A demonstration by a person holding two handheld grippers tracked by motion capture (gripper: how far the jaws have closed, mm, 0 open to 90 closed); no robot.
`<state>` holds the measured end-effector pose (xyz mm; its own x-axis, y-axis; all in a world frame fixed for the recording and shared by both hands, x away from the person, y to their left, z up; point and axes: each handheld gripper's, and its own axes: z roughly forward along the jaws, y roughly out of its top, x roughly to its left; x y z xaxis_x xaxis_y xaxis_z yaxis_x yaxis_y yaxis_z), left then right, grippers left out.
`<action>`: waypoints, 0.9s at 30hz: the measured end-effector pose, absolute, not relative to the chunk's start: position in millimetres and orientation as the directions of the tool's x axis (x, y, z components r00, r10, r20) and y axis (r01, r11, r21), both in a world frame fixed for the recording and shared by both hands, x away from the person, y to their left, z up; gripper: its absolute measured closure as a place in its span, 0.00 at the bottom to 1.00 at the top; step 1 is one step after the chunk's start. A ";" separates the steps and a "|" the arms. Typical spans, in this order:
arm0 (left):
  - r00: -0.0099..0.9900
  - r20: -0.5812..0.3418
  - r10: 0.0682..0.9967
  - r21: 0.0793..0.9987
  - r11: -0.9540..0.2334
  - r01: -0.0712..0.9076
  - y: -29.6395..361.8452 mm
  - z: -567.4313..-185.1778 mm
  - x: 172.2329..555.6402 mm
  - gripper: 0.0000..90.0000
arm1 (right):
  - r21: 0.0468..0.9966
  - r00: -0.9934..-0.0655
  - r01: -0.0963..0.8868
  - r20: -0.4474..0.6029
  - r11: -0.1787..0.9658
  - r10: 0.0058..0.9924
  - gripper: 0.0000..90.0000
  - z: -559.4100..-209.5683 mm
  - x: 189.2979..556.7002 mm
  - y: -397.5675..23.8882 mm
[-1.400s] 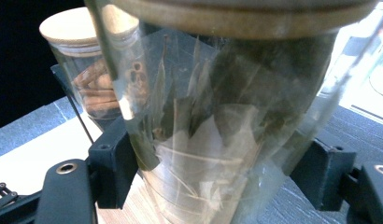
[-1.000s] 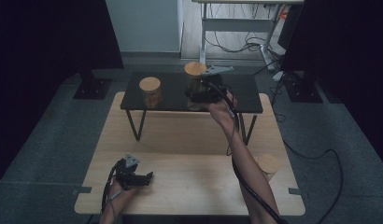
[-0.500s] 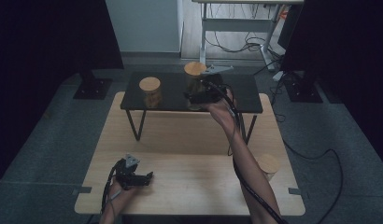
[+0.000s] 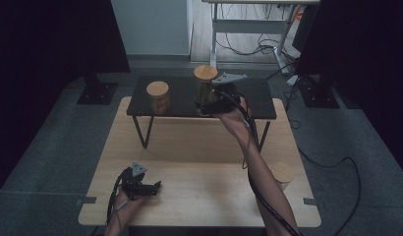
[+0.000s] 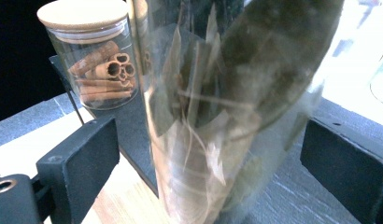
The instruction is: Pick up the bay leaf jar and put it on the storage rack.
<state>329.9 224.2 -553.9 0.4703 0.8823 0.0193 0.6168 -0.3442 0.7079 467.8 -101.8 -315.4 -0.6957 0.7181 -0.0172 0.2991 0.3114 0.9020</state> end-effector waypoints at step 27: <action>0.470 0.020 0.883 0.710 -0.344 0.615 224.2 -553.9 330.1 0.02 | 0.912 -0.671 0.295 -0.014 0.284 0.741 0.07 -322.6 441.1 -140.6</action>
